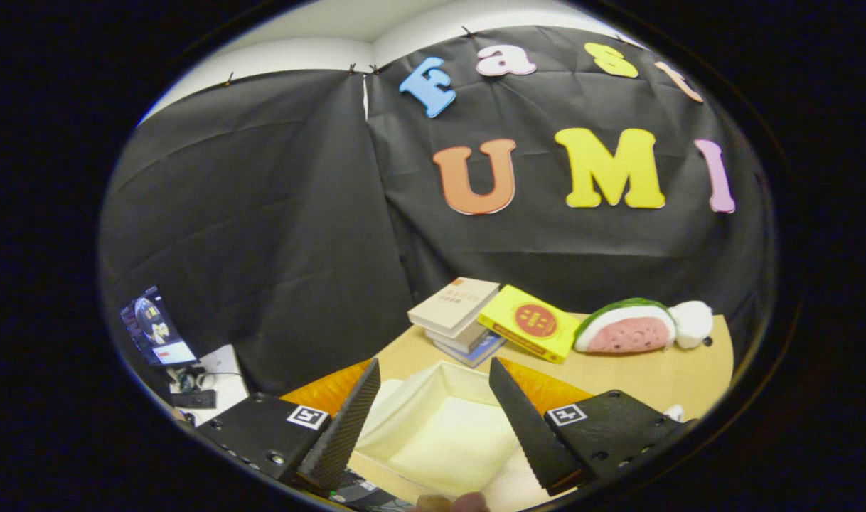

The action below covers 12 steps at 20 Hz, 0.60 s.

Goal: Open the storage box then place both shoes into the box .Put the left shoe in first, then the right shoe, with the right side of both shoes facing outward in a uniform manner.

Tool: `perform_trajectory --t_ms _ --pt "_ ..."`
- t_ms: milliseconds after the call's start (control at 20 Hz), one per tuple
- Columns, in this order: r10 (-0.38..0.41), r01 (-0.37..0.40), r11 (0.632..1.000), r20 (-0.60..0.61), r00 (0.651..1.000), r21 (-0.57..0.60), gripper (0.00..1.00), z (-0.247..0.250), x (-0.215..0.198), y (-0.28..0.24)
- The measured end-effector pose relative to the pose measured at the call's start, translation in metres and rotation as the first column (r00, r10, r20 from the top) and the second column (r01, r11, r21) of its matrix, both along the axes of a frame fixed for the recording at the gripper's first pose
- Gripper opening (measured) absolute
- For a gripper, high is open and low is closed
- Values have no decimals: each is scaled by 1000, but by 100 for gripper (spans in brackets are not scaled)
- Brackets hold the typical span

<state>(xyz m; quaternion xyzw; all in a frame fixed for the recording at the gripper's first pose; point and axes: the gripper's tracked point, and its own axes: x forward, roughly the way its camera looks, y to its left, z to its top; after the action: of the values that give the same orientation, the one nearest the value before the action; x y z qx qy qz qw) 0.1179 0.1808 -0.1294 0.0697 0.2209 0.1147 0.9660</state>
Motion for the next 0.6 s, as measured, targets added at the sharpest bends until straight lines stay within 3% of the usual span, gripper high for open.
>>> perform_trajectory --t_ms 400,600 --pt "-212 207 976 -68 975 -70 95 -40 -51 -167" --pt "-281 261 957 -173 944 -129 96 -99 -88 -235"
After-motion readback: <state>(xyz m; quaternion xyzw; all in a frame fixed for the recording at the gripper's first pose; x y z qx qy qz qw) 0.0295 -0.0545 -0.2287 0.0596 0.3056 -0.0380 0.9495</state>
